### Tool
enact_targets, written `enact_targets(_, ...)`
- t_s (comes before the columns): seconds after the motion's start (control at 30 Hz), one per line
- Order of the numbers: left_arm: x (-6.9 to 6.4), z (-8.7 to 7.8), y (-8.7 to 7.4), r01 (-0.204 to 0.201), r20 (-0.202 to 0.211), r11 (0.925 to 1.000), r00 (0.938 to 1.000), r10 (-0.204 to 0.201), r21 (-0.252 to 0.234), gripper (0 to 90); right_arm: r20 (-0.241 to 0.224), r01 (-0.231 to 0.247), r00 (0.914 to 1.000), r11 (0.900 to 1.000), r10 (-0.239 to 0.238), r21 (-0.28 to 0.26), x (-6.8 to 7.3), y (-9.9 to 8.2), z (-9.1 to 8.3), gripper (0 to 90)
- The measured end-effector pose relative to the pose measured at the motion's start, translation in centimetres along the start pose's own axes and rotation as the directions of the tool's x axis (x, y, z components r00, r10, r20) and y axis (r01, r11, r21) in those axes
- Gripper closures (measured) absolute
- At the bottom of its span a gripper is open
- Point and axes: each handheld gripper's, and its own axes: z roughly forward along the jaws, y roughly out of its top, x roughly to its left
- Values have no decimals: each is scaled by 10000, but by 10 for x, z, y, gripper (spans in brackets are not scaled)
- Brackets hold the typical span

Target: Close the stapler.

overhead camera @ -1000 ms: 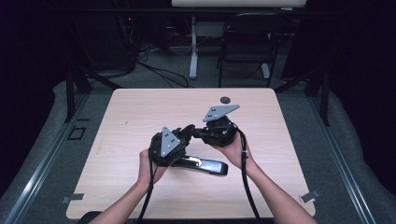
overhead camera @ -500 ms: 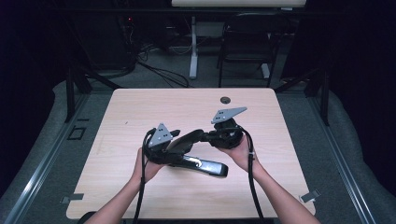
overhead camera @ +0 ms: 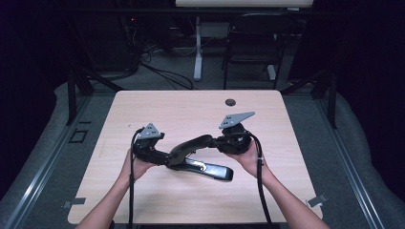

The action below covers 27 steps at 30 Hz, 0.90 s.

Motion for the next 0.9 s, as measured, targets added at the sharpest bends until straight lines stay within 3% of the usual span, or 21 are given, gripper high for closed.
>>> enact_targets(0.1,2,6,-3,264,355,9993,9990,-273,258,111,0,-60,10000,9999,60,90,-1,-3,0,899)
enact_targets(0.4,-5,18,-7,-234,950,9967,9953,159,781,287,118,-217,9997,9993,214,288,-6,-6,3,900)
enact_targets(0.53,-10,23,-7,-420,807,9956,9961,352,841,317,175,-309,9994,9989,303,348,-11,-8,4,900)
enact_targets(0.9,-18,24,-2,12,395,9971,9992,-42,758,375,745,-823,9941,9960,794,361,-29,-13,5,900)
